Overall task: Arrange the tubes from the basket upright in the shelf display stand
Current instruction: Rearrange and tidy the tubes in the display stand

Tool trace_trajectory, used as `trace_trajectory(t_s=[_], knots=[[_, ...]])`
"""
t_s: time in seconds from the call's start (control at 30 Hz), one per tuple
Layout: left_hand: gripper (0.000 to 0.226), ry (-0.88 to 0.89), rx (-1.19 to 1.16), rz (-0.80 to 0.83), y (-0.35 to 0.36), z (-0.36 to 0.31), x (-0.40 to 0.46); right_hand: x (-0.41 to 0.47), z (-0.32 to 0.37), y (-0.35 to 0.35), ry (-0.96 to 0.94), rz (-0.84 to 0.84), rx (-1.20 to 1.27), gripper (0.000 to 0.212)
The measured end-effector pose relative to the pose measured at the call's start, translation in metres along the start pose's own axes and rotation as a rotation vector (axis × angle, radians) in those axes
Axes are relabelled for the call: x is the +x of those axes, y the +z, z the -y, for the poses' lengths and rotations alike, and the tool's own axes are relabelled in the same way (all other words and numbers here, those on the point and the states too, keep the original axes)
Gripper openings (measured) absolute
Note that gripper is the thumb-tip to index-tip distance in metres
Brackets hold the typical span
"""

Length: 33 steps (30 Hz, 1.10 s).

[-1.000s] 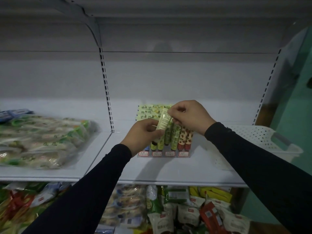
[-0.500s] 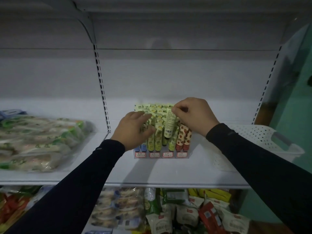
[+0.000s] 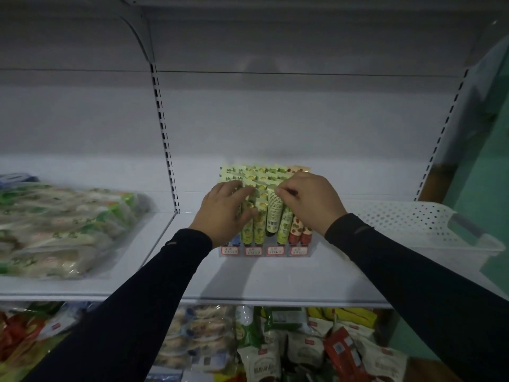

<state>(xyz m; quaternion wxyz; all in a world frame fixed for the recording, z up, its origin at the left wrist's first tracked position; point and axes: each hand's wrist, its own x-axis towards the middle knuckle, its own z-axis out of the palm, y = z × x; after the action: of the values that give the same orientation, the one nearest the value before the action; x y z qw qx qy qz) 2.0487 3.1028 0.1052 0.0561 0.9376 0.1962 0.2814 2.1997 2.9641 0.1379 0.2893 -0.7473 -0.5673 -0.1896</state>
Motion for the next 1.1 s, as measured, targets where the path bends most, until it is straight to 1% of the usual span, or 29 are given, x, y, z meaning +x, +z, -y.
trace_trajectory(t_s=[0.07,0.2,0.4,0.5,0.57,0.7,0.9,1.03,1.1], knots=[[0.048,0.019,0.003,-0.023,0.002,0.002,-0.002,-0.002,-0.001,0.004,-0.009,-0.001,-0.019,0.025],[0.055,0.018,0.006,-0.017,0.005,0.005,-0.004,-0.005,-0.001,0.011,-0.030,-0.022,-0.047,0.023],[0.054,0.020,0.006,-0.022,0.005,0.005,-0.004,-0.009,-0.004,0.022,-0.024,-0.011,-0.056,0.024],[0.065,0.027,-0.007,-0.022,0.004,0.005,-0.005,-0.007,-0.004,0.022,0.019,-0.023,-0.012,0.021],[0.063,0.018,-0.015,-0.014,0.004,0.004,-0.005,-0.001,-0.004,0.020,0.047,0.006,0.012,0.020],[0.060,0.013,-0.015,-0.010,0.003,0.002,-0.006,0.007,-0.002,0.016,0.063,0.087,-0.024,0.023],[0.061,0.009,-0.014,-0.012,0.004,0.004,-0.006,0.008,-0.001,0.015,0.061,0.096,-0.040,0.025],[0.067,0.011,-0.018,-0.019,0.007,0.005,-0.006,0.011,0.001,0.004,0.085,0.001,0.023,0.026],[0.066,0.011,-0.024,-0.029,0.008,0.006,-0.006,0.014,0.001,-0.001,0.082,-0.012,0.038,0.025]])
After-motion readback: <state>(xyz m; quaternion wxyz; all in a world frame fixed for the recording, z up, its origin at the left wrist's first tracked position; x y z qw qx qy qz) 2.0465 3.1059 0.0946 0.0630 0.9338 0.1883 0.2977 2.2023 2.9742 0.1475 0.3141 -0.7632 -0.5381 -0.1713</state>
